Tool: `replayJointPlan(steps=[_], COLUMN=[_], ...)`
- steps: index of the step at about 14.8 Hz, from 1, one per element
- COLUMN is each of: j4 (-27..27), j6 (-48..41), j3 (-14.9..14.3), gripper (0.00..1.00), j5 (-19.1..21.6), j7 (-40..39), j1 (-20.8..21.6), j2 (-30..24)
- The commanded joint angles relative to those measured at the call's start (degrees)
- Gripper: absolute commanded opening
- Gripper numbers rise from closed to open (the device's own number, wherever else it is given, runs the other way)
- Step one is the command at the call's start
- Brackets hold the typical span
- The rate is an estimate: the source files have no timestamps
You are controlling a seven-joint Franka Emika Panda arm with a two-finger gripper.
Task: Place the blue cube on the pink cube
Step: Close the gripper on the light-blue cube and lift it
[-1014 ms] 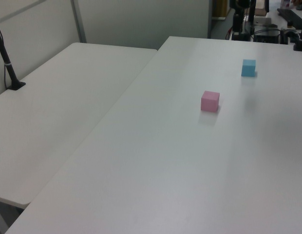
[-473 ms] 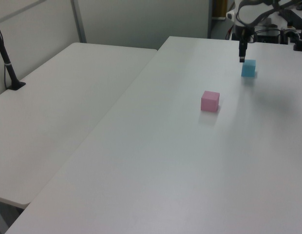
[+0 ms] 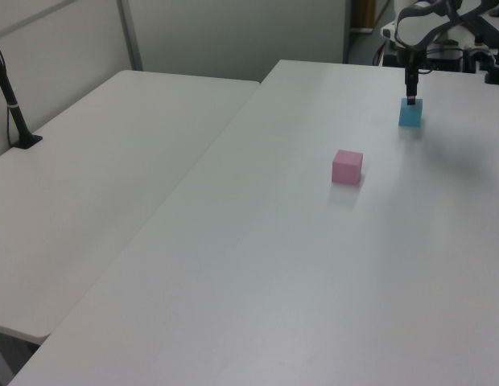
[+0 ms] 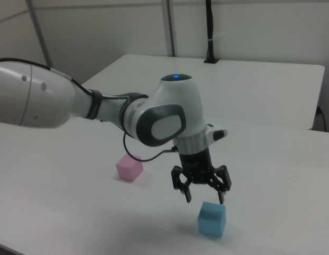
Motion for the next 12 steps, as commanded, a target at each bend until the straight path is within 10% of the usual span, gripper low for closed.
replayJointPlan(steps=[1,5,12], j4=[-0.2,-0.3,-0.9], j6=[4.1,7.5,5.0], j3=[-0.4,-0.4,-0.3], gripper=[0.96,0.90,0.49], j5=[-0.6,-0.6,0.2], j7=[-2.0,-2.0,1.4], j1=[-1.3,-2.4,1.1], j2=[3.5,6.4,3.5])
